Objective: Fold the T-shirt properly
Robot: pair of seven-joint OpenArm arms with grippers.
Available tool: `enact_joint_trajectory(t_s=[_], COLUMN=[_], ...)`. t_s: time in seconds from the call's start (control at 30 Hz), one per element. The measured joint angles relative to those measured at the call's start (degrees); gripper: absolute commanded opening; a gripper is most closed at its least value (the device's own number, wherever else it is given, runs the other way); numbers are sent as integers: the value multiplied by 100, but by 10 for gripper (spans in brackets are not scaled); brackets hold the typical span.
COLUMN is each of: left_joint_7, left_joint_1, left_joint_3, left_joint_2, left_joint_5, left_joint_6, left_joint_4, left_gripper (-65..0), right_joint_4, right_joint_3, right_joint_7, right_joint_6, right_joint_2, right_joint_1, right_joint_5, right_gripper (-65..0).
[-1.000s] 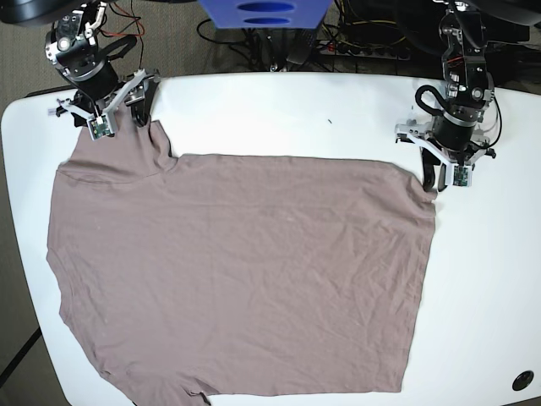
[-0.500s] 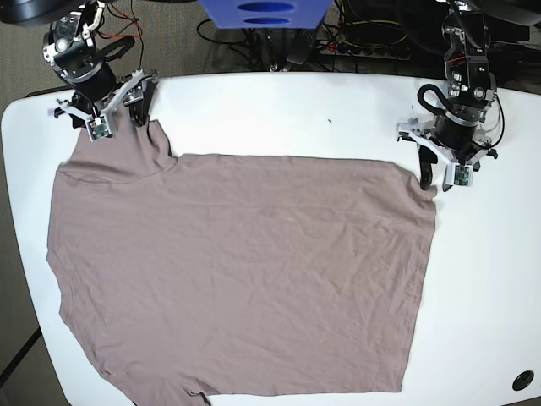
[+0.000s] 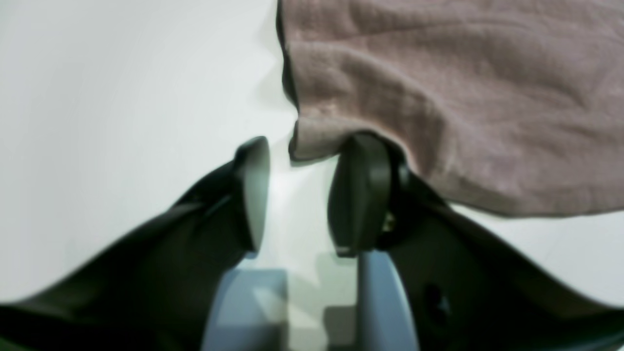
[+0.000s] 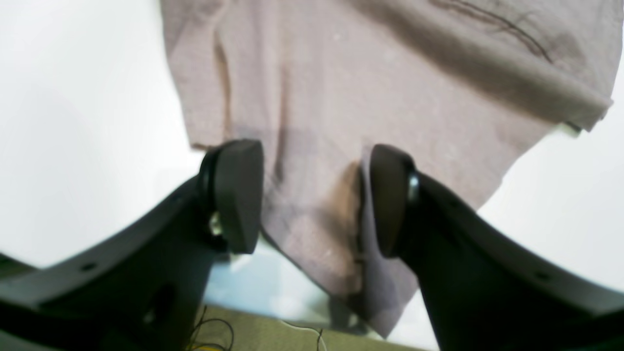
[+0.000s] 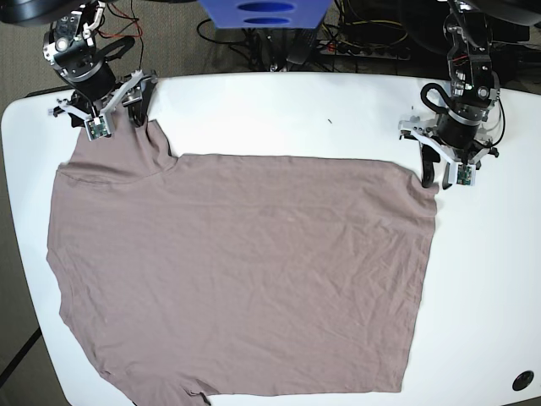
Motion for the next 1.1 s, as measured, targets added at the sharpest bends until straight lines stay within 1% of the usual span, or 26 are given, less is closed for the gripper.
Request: enact_joint_trajectory(t_s=[0.07, 0.13, 0.33, 0.4, 0.43, 0.47, 0.67, 0.73, 1.0, 1.07, 1.1], left_joint_7=[22, 37, 42, 42, 39, 26, 66, 63, -57, -122, -131], left_joint_1=[-26, -31, -28, -31, -33, -48, -125, -149, -247, -251, -251], left_joint_3=[0, 0, 0, -4, -7, -9, -17, -20, -20, -20, -20], left_joint_2=[11, 13, 13, 11, 11, 11, -22, -22, -20, -22, -22], left_joint_5=[2, 4, 48, 48, 50, 81, 96, 92, 136, 133, 133], left_joint_6=[2, 4, -66, -111, -195, -389, -605, -643, -529, -492, -466], left_joint_4=[-9, -15, -13, -13, -13, -15, -20, -39, -85, -103, -107], left_gripper=[-544, -589, -626, -625, -622, -619, -591, -567, -507, -507, -520], right_joint_4=[0, 0, -28, -33, -33, -33, -26, -26, -28, -28, -28], right_joint_3=[0, 0, 2, 2, 2, 2, 2, 2, 2, 2, 2], right_joint_7=[0, 0, 2, 2, 2, 2, 2, 2, 2, 4, 7], right_joint_6=[0, 0, -2, -2, -2, -2, -2, -2, -4, -4, -4], right_joint_2=[0, 0, -2, 0, 0, -2, -2, -2, -2, -2, -2], right_joint_1=[4, 2, 11, 17, 17, 17, 17, 17, 17, 17, 22], right_joint_5=[0, 0, 22, 20, 20, 20, 17, 20, 20, 20, 20], right_gripper=[-307, -301, -287, -295, -296, -296, -299, -296, -296, -293, -293])
